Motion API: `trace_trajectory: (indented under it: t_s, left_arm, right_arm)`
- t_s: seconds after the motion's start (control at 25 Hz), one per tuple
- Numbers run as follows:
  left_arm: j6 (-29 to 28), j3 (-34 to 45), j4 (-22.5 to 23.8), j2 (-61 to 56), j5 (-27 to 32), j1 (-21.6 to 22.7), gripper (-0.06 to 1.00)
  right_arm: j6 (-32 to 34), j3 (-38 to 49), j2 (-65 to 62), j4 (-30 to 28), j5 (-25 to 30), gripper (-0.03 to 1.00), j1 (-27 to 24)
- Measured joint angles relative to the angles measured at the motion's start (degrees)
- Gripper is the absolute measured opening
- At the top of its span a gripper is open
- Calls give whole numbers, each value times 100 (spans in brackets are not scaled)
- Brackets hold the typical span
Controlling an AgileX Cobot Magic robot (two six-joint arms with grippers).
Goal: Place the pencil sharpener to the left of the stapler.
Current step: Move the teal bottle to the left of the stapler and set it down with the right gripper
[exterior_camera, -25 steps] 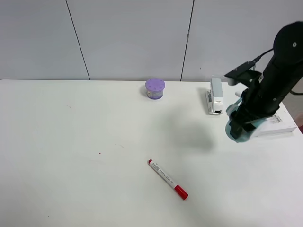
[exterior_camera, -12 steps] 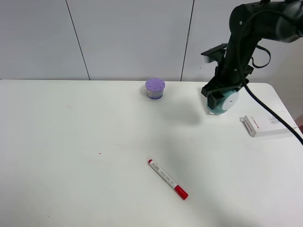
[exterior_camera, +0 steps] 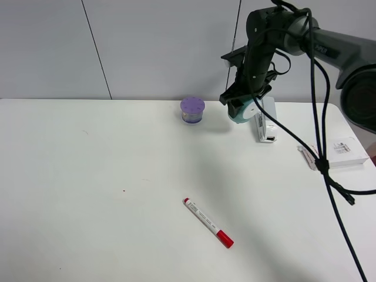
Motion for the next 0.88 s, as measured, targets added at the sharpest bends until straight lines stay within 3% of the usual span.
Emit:
trace_trajectory:
  t_s: [0.88]
  left_arm:
    - [0,0,0,0,0,0,99]
  right_arm:
    - [106,-251,668,-5,14,67,-7]
